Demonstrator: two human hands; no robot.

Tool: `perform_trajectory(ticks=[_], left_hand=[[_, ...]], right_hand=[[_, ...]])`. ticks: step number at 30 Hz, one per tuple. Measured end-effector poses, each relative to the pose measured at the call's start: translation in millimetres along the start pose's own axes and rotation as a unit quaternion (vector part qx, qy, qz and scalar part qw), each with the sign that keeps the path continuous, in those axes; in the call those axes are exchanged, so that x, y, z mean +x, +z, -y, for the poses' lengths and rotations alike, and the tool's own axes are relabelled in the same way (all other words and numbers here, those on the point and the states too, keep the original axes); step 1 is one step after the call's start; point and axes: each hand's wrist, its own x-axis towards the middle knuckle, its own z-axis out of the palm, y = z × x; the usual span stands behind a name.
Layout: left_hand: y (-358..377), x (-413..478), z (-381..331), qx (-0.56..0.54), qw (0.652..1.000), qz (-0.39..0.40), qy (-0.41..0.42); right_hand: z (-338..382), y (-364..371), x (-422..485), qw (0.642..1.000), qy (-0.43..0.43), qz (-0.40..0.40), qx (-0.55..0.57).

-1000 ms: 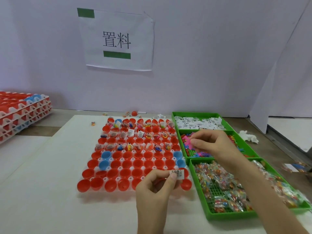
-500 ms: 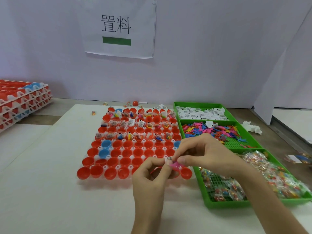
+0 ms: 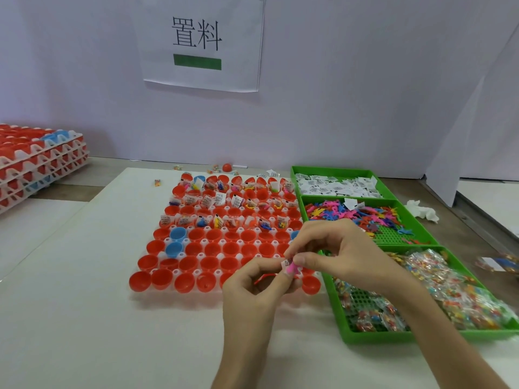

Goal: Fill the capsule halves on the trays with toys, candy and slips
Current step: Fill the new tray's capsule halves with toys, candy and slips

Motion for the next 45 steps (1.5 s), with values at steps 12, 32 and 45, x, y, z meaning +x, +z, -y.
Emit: perform_trajectory(ticks=[12, 32, 45], left_hand=[[0.4, -1.1, -2.9, -0.047, 0.999, 0.025, -0.008], [2.1, -3.7, -2.0, 0.014, 0.999, -0.01, 0.036], [3.3, -4.1, -1.8, 0.072, 0.996, 0.017, 0.05]], right_hand=[[-2.2, 3.5, 1.7, 0.999, -0.015, -0.032, 0.03], [-10.9, 0.7, 17.4, 0.983, 0.012, -0.183, 0.029], [-60.1, -20.7, 76.0, 0.943, 0.186, -0.125, -0.245]])
